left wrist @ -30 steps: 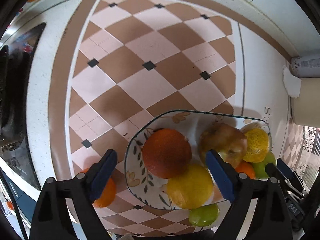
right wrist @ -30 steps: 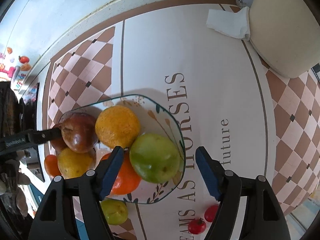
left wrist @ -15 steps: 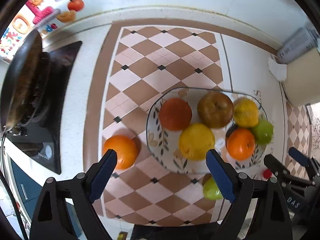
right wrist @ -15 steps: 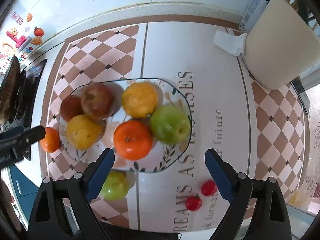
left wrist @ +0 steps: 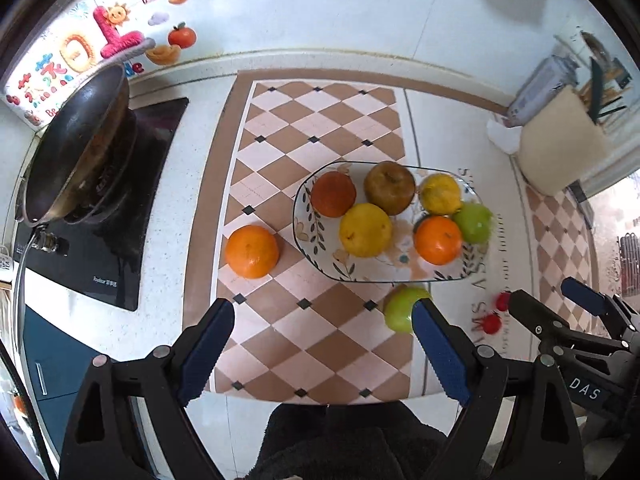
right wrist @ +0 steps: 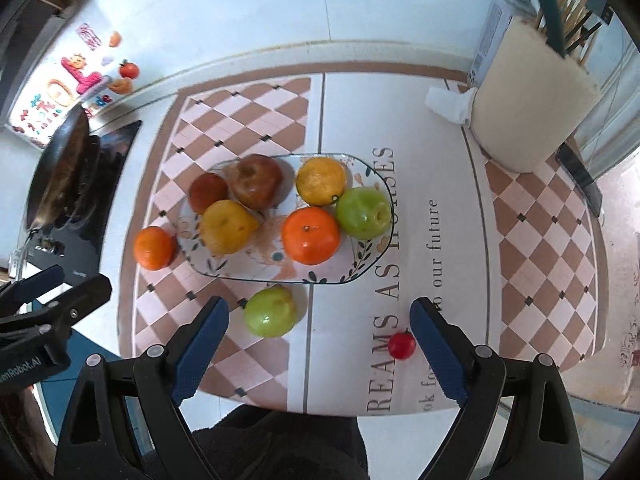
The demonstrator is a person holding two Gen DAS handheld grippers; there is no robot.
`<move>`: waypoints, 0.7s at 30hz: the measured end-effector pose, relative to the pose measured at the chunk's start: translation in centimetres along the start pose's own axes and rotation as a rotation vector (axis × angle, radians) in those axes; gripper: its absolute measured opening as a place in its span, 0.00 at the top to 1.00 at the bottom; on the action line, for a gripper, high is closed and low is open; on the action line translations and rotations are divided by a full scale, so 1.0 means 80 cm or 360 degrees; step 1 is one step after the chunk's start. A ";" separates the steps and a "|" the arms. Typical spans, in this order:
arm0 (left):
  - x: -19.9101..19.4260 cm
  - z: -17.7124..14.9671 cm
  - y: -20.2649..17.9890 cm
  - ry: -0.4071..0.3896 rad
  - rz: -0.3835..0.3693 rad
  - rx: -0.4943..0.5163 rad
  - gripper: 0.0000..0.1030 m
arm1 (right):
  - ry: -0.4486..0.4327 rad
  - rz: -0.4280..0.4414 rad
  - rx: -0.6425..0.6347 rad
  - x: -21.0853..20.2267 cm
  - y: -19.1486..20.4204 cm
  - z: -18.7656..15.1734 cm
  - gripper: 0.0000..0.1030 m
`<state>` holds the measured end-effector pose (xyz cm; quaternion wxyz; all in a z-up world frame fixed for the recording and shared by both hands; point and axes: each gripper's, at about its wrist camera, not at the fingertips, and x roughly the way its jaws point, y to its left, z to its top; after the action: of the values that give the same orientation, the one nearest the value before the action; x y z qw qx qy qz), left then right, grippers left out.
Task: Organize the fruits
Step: 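Move both open grippers back toward the remaining loose fruits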
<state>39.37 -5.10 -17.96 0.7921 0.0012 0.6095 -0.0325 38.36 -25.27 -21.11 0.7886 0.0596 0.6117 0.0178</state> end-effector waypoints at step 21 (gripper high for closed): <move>-0.102 -0.034 -0.007 -0.0209 -0.0070 0.0021 0.12 | -0.0205 0.0103 -0.0030 -0.133 0.016 -0.044 0.09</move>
<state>34.66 -5.14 -10.72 0.8294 -0.0091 0.5560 -0.0541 32.33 -24.86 -11.58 0.8258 0.0731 0.5574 0.0451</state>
